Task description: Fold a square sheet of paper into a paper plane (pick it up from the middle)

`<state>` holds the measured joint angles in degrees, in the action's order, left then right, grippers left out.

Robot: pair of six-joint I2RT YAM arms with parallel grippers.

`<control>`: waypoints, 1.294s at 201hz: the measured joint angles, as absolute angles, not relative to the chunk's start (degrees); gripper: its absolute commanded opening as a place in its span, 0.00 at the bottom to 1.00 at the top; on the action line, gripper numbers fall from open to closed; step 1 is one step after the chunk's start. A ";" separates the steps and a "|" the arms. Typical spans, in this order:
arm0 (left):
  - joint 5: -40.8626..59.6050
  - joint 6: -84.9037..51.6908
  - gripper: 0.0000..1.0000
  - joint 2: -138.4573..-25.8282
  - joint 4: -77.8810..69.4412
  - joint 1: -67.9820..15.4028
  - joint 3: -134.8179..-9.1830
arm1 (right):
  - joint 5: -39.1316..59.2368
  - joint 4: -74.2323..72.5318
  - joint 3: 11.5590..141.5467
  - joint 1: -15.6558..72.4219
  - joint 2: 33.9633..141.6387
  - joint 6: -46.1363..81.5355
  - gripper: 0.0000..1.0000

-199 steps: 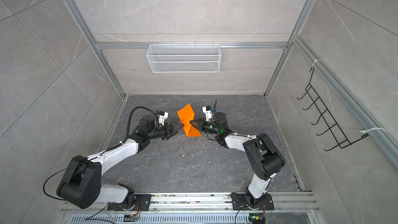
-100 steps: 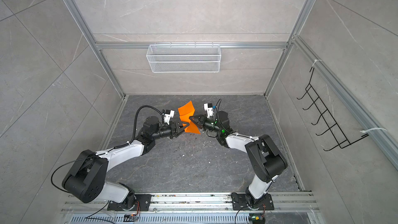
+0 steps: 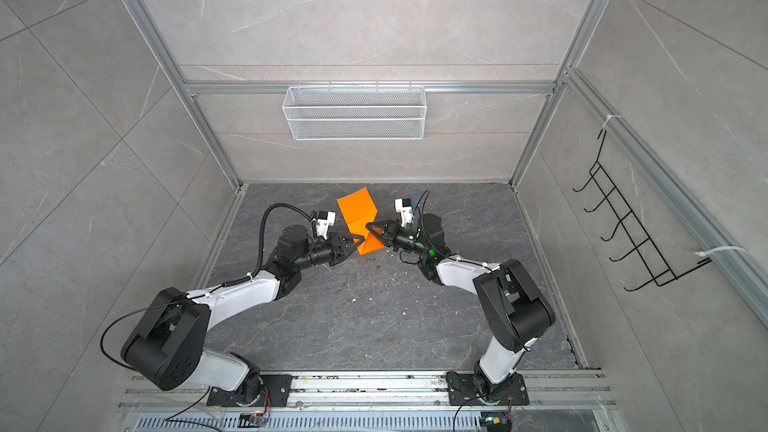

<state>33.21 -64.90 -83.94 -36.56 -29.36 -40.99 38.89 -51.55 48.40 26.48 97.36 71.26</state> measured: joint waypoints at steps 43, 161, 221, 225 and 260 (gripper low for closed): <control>33.06 -64.69 0.04 -83.94 -36.45 -29.39 -40.99 | 39.05 -50.83 47.86 25.65 97.34 71.02 0.26; -4.86 -30.00 0.02 -88.75 34.30 -29.65 -68.60 | 12.62 -2.13 47.66 20.60 70.13 38.59 0.99; -25.89 -26.39 0.05 -103.35 55.11 -34.30 -82.35 | -0.32 8.12 45.89 20.60 64.71 33.61 0.99; -25.91 -26.55 0.06 -104.53 55.64 -34.92 -83.00 | -0.64 8.45 45.74 20.60 64.60 33.63 0.99; -23.24 -27.24 0.15 -114.63 56.14 -39.75 -88.31 | -2.17 9.85 44.47 20.60 64.27 34.13 0.99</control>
<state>-23.24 -27.24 -114.63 56.14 -39.75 -88.31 -2.17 9.85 44.47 20.60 64.27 34.13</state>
